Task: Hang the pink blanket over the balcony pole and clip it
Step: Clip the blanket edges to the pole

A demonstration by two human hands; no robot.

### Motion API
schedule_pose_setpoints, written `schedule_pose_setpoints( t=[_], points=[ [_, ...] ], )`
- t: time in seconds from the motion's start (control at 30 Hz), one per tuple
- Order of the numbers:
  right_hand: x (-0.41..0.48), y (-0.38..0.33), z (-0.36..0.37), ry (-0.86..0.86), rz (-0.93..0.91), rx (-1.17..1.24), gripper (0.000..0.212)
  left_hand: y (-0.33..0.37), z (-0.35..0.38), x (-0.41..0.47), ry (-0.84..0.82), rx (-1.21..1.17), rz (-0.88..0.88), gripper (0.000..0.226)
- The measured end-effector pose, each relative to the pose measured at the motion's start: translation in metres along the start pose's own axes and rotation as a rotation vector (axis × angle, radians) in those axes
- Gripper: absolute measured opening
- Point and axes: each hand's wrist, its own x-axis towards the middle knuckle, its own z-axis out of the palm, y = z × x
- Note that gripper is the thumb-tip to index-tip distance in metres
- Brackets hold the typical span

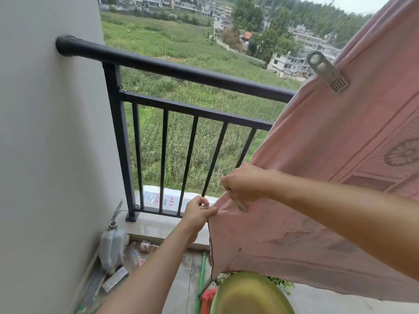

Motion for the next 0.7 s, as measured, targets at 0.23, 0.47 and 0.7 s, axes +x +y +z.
schedule_pose_setpoints(
  t=[0.23, 0.47, 0.7],
  points=[
    [0.001, 0.032, 0.005, 0.032, 0.264, 0.554, 0.020, -0.048, 0.039, -0.035, 0.157, 0.428, 0.223, 0.038],
    [-0.004, 0.032, 0.002, 0.023, 0.311, 0.703, 0.018, -0.059, 0.066, 0.019, -0.164, 0.353, 0.095, 0.017],
    [0.002, 0.025, 0.003, 0.257, 0.284, 0.718, 0.011, -0.072, 0.030, 0.033, -0.281, 0.234, 0.035, 0.019]
  ],
)
